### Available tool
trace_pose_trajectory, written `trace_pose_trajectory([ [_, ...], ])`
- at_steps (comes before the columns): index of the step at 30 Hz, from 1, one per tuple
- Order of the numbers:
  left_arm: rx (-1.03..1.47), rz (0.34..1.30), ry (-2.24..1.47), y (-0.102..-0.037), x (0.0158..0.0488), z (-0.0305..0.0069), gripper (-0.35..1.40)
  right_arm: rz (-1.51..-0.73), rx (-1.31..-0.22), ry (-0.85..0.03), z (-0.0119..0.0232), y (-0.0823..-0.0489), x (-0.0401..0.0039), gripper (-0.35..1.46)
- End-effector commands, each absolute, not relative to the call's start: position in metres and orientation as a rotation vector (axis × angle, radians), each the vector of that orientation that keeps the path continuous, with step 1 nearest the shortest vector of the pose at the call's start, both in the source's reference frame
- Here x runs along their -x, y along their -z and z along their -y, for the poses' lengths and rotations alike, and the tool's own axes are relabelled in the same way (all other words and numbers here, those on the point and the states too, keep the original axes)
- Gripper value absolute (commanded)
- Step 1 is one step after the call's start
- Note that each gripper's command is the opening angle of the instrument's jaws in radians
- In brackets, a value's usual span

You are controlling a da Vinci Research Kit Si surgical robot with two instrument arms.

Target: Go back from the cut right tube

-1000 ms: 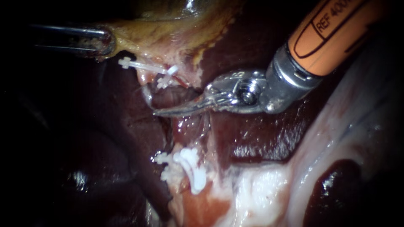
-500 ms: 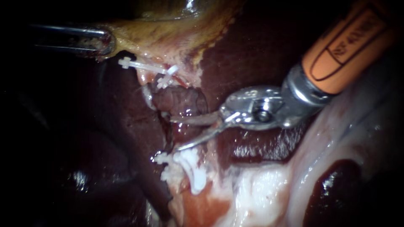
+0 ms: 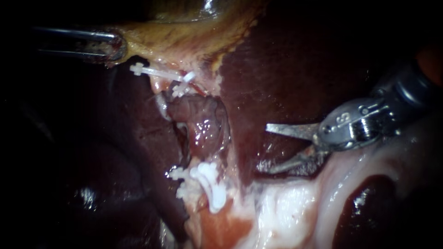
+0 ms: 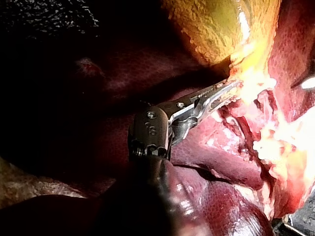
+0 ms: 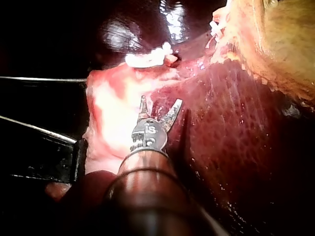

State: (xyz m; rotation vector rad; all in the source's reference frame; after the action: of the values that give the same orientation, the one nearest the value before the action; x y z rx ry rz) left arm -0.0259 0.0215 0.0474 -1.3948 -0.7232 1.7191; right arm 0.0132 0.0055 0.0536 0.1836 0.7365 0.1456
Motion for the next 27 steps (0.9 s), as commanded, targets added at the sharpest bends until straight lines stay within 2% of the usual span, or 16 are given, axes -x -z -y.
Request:
trace_pose_trajectory([
  [1,1.395,0.72,-1.72,-0.0475,0.0261,-0.0215,-0.35,-0.736,-0.192,-0.148,-0.0055,-0.0536,-0.0131,1.41],
  [20,1.405,0.689,-1.749,-0.0552,0.0323,-0.0197,-0.35,-0.732,-0.197,-0.154,-0.0058,-0.0533,-0.0125,1.43],
  [27,1.399,0.697,-1.751,-0.0556,0.0327,-0.0195,-0.35,-0.732,-0.197,-0.154,-0.0059,-0.0534,-0.0124,1.43],
])
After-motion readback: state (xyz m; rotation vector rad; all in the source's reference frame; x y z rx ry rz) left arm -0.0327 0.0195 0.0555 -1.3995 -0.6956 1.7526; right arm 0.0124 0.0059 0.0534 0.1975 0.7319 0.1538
